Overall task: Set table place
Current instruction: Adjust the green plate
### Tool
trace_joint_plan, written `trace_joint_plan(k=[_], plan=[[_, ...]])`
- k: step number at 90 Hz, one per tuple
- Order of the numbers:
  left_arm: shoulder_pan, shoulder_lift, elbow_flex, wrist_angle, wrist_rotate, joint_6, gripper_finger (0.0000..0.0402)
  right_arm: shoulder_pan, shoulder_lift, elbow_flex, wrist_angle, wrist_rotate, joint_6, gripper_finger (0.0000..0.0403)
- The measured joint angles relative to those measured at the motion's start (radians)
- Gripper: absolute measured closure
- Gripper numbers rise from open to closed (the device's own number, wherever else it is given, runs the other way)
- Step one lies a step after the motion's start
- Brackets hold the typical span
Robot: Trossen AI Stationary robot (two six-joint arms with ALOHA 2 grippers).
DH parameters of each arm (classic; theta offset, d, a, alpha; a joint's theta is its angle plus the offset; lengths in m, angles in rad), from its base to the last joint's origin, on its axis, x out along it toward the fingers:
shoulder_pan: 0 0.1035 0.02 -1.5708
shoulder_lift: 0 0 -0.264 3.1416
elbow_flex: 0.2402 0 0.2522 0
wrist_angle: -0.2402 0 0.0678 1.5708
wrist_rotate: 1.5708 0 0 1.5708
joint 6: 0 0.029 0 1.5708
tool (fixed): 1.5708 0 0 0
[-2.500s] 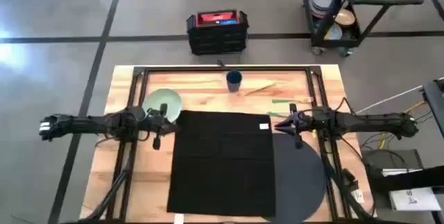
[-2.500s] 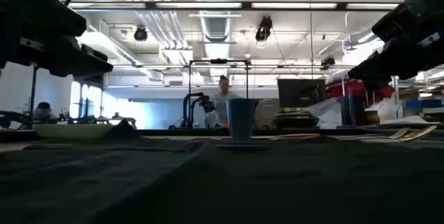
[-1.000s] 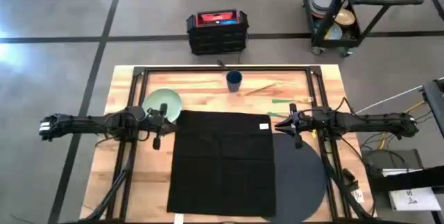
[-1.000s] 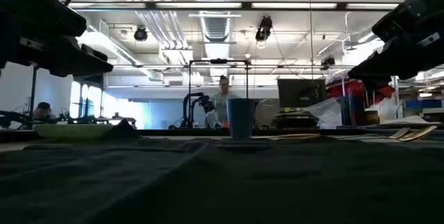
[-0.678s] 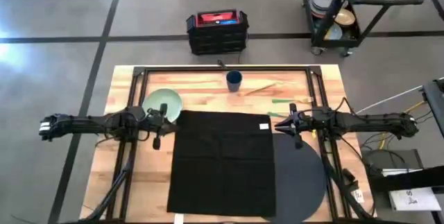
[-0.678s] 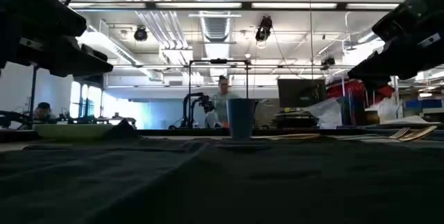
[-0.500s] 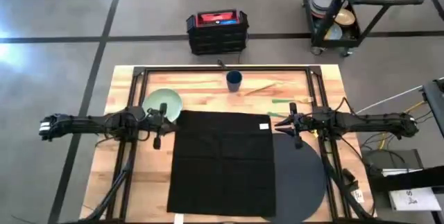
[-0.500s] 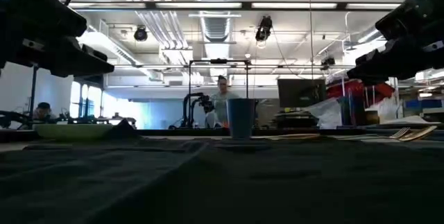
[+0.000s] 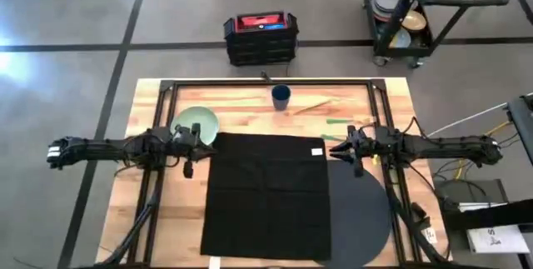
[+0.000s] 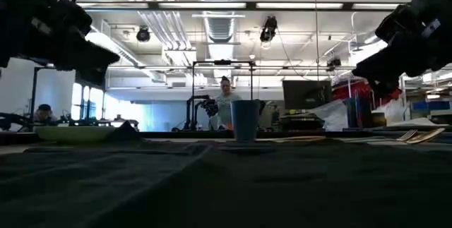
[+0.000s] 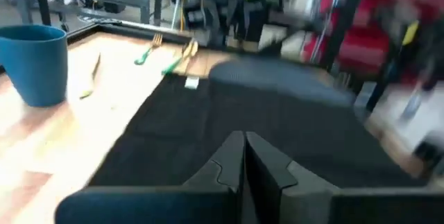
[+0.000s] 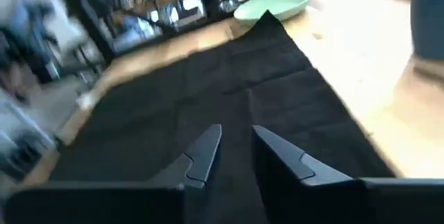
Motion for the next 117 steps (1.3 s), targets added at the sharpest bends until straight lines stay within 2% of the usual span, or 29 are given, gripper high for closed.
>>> trace_joint_plan(k=[9, 32, 71, 89, 107, 117], plan=[[0.0, 0.0, 0.0, 0.061, 0.0, -0.111, 0.04, 0.0, 0.0, 0.0, 0.003, 0.0, 0.11, 0.035], [0.0, 0.0, 0.0, 0.164, 0.0, -0.157, 0.04, 0.0, -0.001, 0.0, 0.004, 0.0, 0.222, 0.0359], [0.0, 0.0, 0.0, 0.15, 0.017, -0.198, 0.04, 0.0, 0.001, 0.0, 0.003, 0.001, 0.155, 0.0341], [-0.001, 0.0, 0.0, 0.016, 0.14, -0.246, 0.04, 0.0, -0.019, 0.0, 0.011, 0.003, 0.135, 0.0341], [0.0, -0.052, 0.0, -0.027, 0.109, -0.224, 0.0401, 0.0, -0.126, 0.0, 0.027, 0.151, 0.007, 0.0363], [0.003, -0.106, 0.0, -0.036, 0.105, -0.273, 0.0401, 0.0, -0.186, 0.0, 0.068, 0.167, 0.009, 0.0375]])
